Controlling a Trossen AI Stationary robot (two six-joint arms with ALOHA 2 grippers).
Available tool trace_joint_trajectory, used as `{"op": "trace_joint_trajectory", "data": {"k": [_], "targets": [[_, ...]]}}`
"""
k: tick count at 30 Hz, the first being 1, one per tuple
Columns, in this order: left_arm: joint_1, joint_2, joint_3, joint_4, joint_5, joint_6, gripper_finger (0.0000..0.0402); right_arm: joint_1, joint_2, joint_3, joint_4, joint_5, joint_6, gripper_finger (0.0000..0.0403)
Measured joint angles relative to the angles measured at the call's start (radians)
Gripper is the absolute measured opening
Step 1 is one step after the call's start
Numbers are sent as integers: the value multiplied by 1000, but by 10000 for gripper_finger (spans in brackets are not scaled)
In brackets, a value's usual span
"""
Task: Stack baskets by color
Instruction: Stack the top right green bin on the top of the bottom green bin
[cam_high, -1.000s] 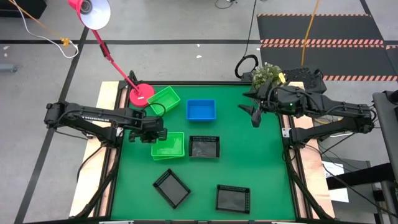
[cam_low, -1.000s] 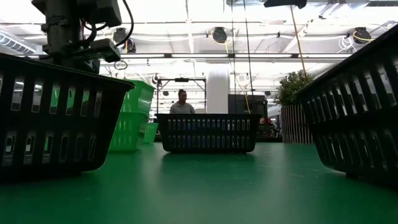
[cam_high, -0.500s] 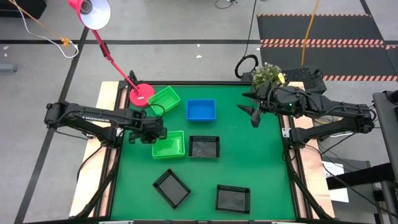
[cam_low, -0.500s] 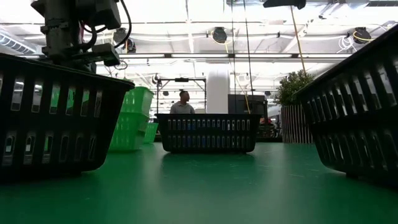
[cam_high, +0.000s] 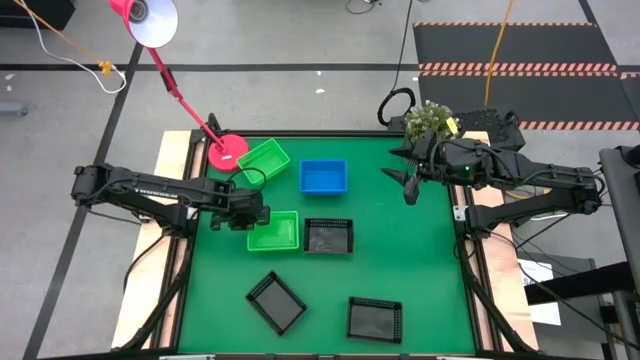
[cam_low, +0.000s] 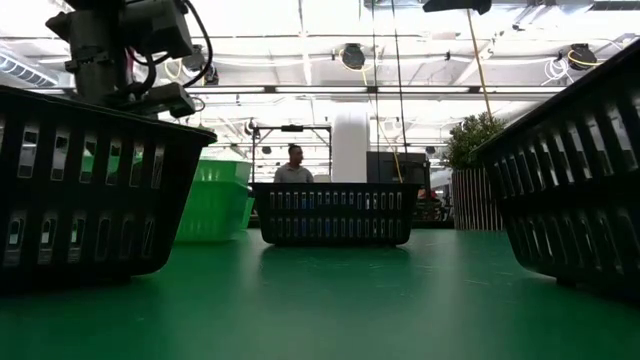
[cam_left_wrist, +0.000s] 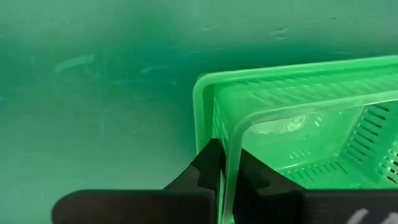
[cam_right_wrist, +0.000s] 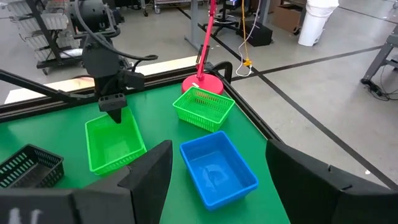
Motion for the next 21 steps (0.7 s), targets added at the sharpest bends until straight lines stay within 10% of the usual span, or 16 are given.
{"op": "trace_joint_trajectory", "data": {"k": [21], "targets": [[0, -3, 26, 14, 6, 15, 163, 0, 0, 0, -20, 0, 7, 253]]}}
